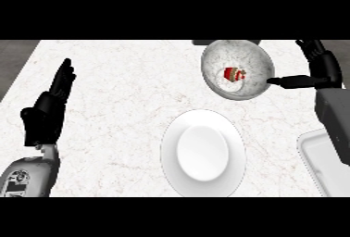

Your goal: Pick the cupcake from the plate and place it in the bowl

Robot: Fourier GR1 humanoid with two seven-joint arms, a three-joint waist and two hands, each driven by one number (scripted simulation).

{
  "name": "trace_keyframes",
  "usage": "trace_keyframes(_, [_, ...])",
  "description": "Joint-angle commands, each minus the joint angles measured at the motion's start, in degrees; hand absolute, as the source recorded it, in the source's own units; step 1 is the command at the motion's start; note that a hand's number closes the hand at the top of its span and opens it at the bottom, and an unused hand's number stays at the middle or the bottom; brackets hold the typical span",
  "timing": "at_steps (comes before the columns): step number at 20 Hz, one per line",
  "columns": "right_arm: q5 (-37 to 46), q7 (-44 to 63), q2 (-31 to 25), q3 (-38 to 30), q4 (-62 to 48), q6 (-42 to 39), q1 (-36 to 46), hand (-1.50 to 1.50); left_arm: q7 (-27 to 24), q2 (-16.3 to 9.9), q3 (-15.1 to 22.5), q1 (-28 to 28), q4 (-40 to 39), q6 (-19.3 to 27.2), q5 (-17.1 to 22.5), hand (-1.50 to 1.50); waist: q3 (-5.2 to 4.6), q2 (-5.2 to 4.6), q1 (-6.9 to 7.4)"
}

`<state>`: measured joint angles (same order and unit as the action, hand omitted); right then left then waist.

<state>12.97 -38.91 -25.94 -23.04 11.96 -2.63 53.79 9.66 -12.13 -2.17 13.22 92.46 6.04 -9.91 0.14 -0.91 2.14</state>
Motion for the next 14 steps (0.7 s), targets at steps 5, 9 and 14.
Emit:
trace_keyframes(5, [-0.31,-5.94,-6.01,1.09,0.37,-14.74,-5.89,-1.5,1.54,2.28,0.44,2.2,-1.88,2.11,-1.72,0.0,-0.03,0.32,-1.06])
trace_keyframes(9, [-1.45,-8.74,-5.91,0.89,2.0,-16.82,-9.01,-1.5,0.76,-0.7,-1.18,-2.24,2.33,-1.49,0.03,0.0,-0.07,0.69,-1.21])
trace_keyframes(14, [-1.11,-10.88,-2.23,2.65,5.29,-13.95,-12.96,-1.5,-1.08,-1.92,-3.39,-3.11,0.75,-3.85,1.93,0.0,-0.13,0.88,-1.65])
